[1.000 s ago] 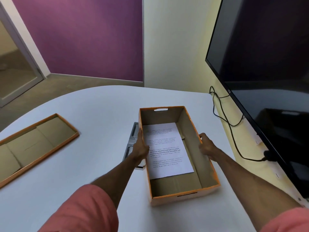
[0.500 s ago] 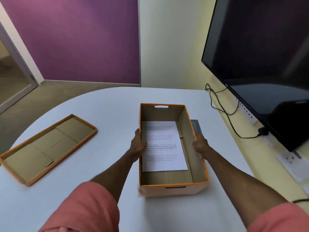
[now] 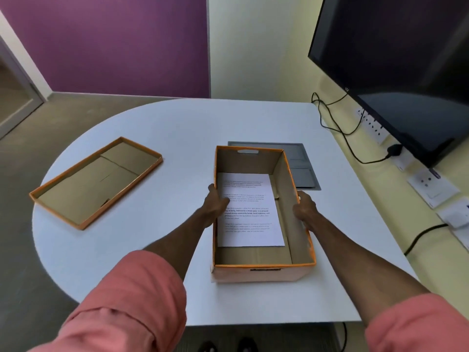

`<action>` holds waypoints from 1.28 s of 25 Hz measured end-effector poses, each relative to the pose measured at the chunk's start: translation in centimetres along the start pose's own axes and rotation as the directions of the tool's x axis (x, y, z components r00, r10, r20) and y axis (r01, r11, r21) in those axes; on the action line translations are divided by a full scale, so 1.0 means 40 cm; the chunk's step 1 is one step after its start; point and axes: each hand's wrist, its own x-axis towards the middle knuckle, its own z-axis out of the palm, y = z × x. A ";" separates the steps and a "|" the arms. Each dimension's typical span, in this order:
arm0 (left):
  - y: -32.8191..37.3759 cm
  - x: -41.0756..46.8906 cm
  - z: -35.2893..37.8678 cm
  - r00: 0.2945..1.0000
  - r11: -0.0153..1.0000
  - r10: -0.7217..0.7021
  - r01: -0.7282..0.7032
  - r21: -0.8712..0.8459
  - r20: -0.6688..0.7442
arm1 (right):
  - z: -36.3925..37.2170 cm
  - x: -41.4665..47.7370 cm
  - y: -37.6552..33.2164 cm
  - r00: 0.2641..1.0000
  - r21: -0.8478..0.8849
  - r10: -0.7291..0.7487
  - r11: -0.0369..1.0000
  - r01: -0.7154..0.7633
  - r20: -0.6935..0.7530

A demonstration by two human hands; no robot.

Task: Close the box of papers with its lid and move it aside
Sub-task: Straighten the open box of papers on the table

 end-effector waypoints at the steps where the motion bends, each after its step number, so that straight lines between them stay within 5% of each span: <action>1: -0.009 -0.010 0.008 1.000 1.000 -0.014 0.014 -0.004 0.001 | 0.005 -0.008 0.010 1.000 -0.005 0.001 1.000 -0.001 0.000; 22: -0.055 -0.003 0.108 0.997 0.996 -0.066 0.068 0.059 -0.032 | 0.002 -0.017 0.091 0.992 0.043 -0.028 0.999 0.022 0.125; 25: -0.045 -0.001 0.098 0.997 0.978 0.031 -0.014 0.209 -0.076 | -0.005 -0.023 0.065 0.994 -0.134 -0.104 0.985 0.107 0.032; 28: -0.022 0.002 0.084 0.983 0.851 0.139 -0.058 0.521 -0.119 | -0.008 -0.025 0.034 0.941 -0.403 -0.317 0.882 0.244 -0.123; 32: 0.013 -0.005 0.050 0.953 0.682 0.273 -0.096 0.725 -0.131 | 0.004 -0.029 -0.048 0.885 -0.487 -0.456 0.795 0.361 -0.090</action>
